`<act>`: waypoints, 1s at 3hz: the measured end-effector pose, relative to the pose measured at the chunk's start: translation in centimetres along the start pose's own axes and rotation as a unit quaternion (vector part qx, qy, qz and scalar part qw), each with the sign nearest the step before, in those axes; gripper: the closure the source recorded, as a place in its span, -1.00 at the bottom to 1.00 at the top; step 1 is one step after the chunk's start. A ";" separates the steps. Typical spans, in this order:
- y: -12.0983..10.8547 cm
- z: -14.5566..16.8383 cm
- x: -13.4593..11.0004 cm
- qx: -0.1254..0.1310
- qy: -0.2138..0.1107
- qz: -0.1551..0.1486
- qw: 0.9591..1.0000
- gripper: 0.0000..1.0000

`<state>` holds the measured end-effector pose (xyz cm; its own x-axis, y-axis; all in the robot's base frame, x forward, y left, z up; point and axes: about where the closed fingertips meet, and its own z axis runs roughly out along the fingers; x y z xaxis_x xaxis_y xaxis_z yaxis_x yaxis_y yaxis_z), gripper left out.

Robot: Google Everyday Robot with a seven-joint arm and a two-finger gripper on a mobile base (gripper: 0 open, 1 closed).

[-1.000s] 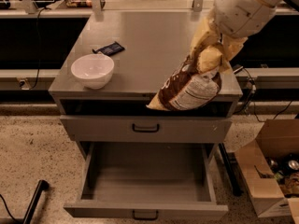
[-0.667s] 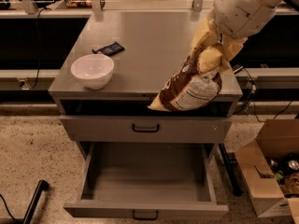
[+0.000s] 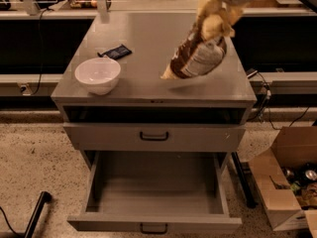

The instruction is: Pick brown chip bag from middle drawer and place on counter

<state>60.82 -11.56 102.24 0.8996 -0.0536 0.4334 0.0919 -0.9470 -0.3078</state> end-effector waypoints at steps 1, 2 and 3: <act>0.4 -2.2 5.7 -0.006 0.089 -0.027 0.996 1.00; 0.9 -4.2 8.6 0.000 0.164 -0.031 0.986 1.00; 1.4 1.3 7.9 0.036 0.187 -0.023 0.981 0.53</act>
Offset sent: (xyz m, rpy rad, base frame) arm 0.0936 -0.0320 0.0631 0.0594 -0.5935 -0.1069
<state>68.66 -12.88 104.15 0.6754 -0.1366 0.7247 0.1702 -0.9273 -0.3334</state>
